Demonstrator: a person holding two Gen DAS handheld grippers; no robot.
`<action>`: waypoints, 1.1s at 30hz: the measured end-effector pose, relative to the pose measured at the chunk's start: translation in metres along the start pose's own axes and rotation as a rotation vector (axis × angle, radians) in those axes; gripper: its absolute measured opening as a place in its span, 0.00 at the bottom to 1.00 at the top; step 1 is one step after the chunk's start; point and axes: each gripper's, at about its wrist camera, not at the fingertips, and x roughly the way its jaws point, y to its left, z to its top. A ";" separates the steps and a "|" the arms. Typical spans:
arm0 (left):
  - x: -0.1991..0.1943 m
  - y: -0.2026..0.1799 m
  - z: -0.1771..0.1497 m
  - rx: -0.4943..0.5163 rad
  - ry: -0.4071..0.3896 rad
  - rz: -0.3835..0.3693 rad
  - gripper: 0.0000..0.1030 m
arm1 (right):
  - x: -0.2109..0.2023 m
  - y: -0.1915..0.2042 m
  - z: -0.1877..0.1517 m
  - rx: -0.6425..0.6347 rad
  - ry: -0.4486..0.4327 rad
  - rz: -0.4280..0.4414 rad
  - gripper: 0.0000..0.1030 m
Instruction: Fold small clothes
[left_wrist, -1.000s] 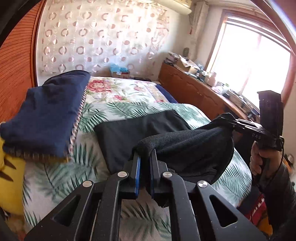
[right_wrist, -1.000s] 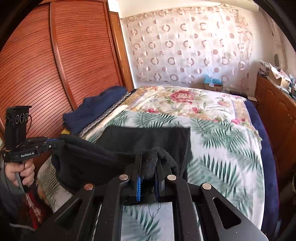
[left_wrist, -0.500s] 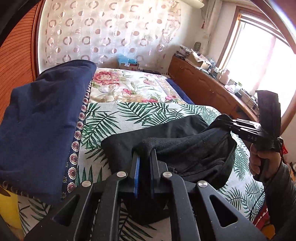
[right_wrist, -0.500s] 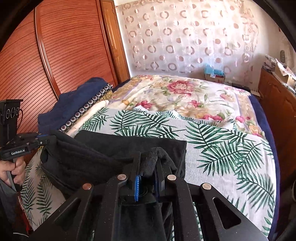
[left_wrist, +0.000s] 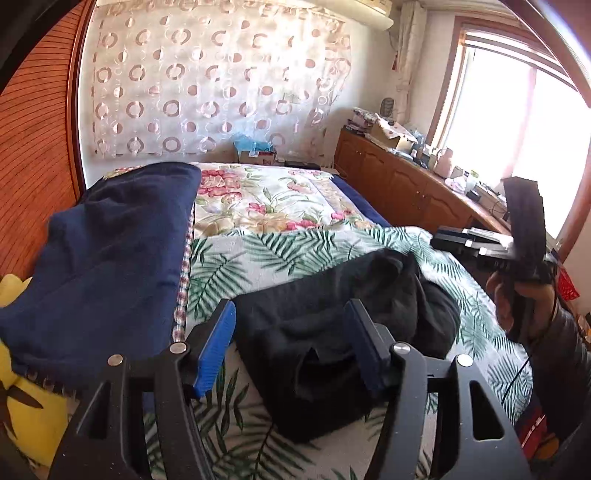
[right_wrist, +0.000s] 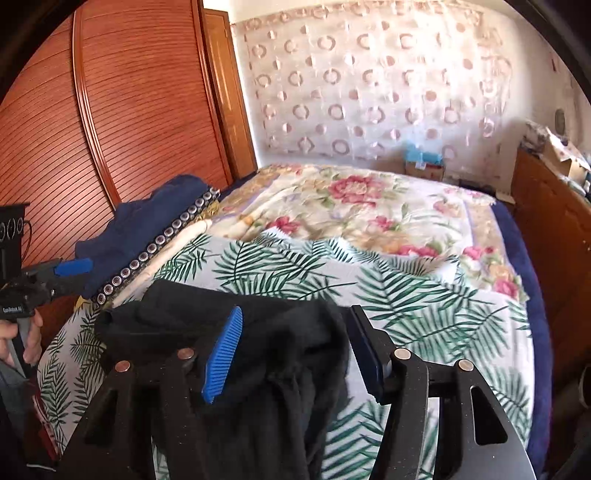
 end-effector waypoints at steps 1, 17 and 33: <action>0.000 0.000 -0.006 -0.003 0.012 -0.004 0.62 | -0.003 -0.001 -0.002 -0.001 0.001 0.000 0.60; 0.039 -0.010 -0.036 0.044 0.171 -0.008 0.62 | 0.056 0.004 -0.015 -0.118 0.157 0.094 0.52; 0.045 0.008 0.013 -0.007 0.012 0.212 0.15 | 0.063 -0.033 -0.004 -0.021 0.034 -0.081 0.03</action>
